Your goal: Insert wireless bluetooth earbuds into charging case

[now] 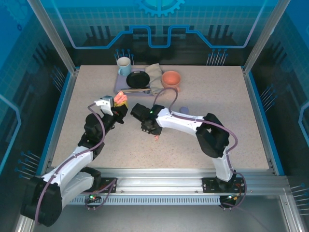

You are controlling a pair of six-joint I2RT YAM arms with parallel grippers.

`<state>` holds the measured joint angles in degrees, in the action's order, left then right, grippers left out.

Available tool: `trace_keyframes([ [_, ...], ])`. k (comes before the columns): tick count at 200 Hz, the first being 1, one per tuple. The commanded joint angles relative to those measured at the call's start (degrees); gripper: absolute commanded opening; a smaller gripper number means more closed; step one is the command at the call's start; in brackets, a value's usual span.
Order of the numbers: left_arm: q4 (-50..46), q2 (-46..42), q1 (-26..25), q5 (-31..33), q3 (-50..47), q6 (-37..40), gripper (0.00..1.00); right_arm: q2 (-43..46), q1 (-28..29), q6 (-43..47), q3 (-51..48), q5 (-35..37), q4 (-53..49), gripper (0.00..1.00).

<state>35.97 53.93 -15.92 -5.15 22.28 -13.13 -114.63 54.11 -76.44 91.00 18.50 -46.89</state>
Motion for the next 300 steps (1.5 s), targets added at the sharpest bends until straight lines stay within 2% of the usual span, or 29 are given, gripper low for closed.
trace_keyframes([
  [1, 5.5, 1.2, -0.3, -7.1, -0.8, 2.0, 0.00, 5.7, -2.4, 3.4, -2.3, 4.4, 1.9, 0.25],
  [34, 5.9, 3.2, -1.6, -10.0, 0.3, 4.7, 0.00, 13.0, -6.3, 9.2, -5.1, 6.6, 5.1, 0.25],
  [65, 2.6, 7.2, -5.9, -11.2, 4.2, 10.6, 0.00, 18.9, -8.6, 16.3, -5.2, 8.8, 8.5, 0.25],
  [105, 3.2, 12.6, -12.3, -1.8, 8.9, 16.2, 0.00, 25.5, -9.1, 23.7, -4.2, 10.9, 13.2, 0.25],
  [127, 6.2, 15.3, -13.9, 2.9, 10.8, 17.4, 0.00, 28.6, -9.2, 26.3, -4.3, 10.8, 16.0, 0.25],
  [179, 8.6, 21.0, -16.9, 8.0, 15.6, 19.2, 0.00, 33.3, -8.3, 27.5, -8.0, 9.6, 24.9, 0.25],
  [250, 9.8, 24.8, -18.6, 8.5, 20.0, 18.7, 0.00, 35.8, -5.6, 28.4, -17.3, 8.1, 42.8, 0.25],
  [300, 8.6, 24.6, -18.7, 8.2, 21.7, 18.6, 0.00, 34.8, -4.0, 29.1, -19.4, 7.9, 48.6, 0.25],
])
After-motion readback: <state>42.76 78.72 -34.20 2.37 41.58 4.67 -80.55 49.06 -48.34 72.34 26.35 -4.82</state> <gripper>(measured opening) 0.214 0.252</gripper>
